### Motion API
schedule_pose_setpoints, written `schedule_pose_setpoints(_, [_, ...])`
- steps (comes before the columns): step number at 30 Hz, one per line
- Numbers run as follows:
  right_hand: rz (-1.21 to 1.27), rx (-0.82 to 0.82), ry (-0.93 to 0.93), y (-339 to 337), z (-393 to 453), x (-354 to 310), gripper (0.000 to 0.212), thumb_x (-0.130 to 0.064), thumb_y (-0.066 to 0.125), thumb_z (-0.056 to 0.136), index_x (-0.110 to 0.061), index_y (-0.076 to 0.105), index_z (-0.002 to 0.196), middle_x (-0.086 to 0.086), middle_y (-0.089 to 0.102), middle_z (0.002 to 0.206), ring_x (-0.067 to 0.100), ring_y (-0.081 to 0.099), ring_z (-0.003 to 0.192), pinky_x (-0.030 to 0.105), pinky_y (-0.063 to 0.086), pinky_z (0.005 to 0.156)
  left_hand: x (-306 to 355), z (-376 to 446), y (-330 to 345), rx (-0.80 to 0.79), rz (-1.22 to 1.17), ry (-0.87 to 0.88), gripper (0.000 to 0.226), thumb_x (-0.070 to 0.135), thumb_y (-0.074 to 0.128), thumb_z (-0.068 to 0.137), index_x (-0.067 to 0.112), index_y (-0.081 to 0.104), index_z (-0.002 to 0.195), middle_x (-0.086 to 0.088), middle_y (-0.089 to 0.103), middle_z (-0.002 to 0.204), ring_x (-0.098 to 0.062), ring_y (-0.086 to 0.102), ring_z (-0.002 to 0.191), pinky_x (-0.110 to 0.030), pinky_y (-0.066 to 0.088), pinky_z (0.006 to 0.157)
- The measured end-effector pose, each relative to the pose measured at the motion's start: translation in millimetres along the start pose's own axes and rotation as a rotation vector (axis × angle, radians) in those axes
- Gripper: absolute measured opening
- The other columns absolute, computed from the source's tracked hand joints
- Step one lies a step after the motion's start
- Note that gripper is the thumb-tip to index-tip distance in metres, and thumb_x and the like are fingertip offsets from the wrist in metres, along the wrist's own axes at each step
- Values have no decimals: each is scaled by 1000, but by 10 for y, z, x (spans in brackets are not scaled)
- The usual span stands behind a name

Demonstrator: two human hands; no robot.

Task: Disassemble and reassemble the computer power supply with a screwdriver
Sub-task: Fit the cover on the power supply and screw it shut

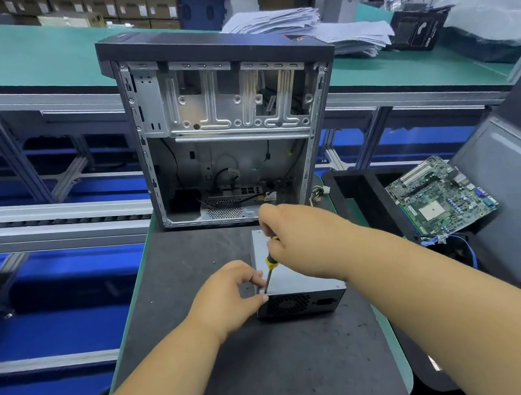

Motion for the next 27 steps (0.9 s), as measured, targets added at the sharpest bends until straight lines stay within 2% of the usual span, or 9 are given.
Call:
schedule_pose_setpoints(4, [-129, -36, 80, -30, 62, 0, 33, -47, 51, 97, -19, 38, 87, -4, 41, 70, 17, 38, 60, 30, 24, 48, 2, 2, -2, -1, 12, -7, 21, 25, 83, 73, 38, 66, 78, 25, 60, 96, 13, 56, 99, -14, 40, 79])
schedule_pose_setpoints(8, [-376, -24, 273, 16, 117, 14, 56, -62, 32, 98, -17, 40, 65, -2, 45, 63, 16, 41, 52, 25, 28, 46, -3, -7, 3, -2, 1, -15, 22, 23, 82, 74, 37, 67, 78, 25, 61, 97, 13, 56, 104, -14, 41, 83])
schedule_pose_setpoints(10, [-340, 13, 233, 37, 85, 8, 51, -58, 30, 99, -19, 38, 68, -3, 44, 65, 19, 44, 57, 26, 27, 47, 2, -9, 0, -4, 3, -9, 23, 22, 82, 74, 38, 66, 78, 26, 60, 96, 15, 56, 103, -11, 39, 81])
schedule_pose_setpoints(14, [29, -37, 3, -26, 10, -21, 8, -25, 47, 93, -18, 48, 97, 0, 52, 96, 23, 51, 83, 34, 35, 61, 14, -5, -7, -7, 18, 5, 24, 23, 82, 73, 38, 65, 76, 26, 59, 95, 14, 56, 98, -10, 36, 76])
schedule_pose_setpoints(15, [28, -32, -39, -41, 9, -25, 11, -24, 50, 93, -18, 49, 102, -1, 56, 99, 23, 52, 85, 34, 38, 63, 12, -1, -8, -6, 20, 5, 23, 23, 82, 73, 39, 65, 76, 25, 59, 95, 12, 57, 97, -11, 37, 76])
schedule_pose_setpoints(17, [-92, 4, -36, -30, 26, -24, 16, -35, 50, 97, -19, 48, 100, -2, 57, 84, 23, 52, 78, 33, 40, 58, 6, 6, -7, -5, 18, 4, 24, 24, 82, 73, 39, 65, 77, 24, 60, 95, 11, 57, 98, -14, 39, 78])
schedule_pose_setpoints(21, [-330, 16, 171, 47, 56, 22, 34, -52, 34, 101, -22, 39, 85, -5, 37, 65, 18, 39, 59, 27, 23, 47, -7, 7, -4, -4, 11, -1, 23, 23, 83, 74, 38, 66, 77, 23, 61, 98, 12, 57, 104, -18, 44, 86])
schedule_pose_setpoints(24, [-241, 49, 145, 37, 35, 35, 28, -42, 32, 102, -21, 39, 86, -4, 41, 70, 21, 43, 64, 30, 24, 50, -8, 3, -5, -7, 14, 5, 23, 21, 82, 74, 37, 66, 79, 23, 61, 98, 15, 56, 105, -17, 43, 84])
schedule_pose_setpoints(27, [-8, -2, 6, -41, -6, 13, 12, -26, 41, 98, -17, 49, 99, 1, 54, 96, 23, 49, 82, 36, 39, 64, 10, 8, -12, -11, 23, 11, 25, 21, 82, 74, 38, 64, 77, 23, 61, 96, 17, 55, 104, -13, 40, 81])
Point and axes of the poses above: each hand's wrist, its own z-axis towards the middle knuckle, its own y-axis out of the palm, x = y × z, the point moved 2 cm from there along z, towards the middle knuckle
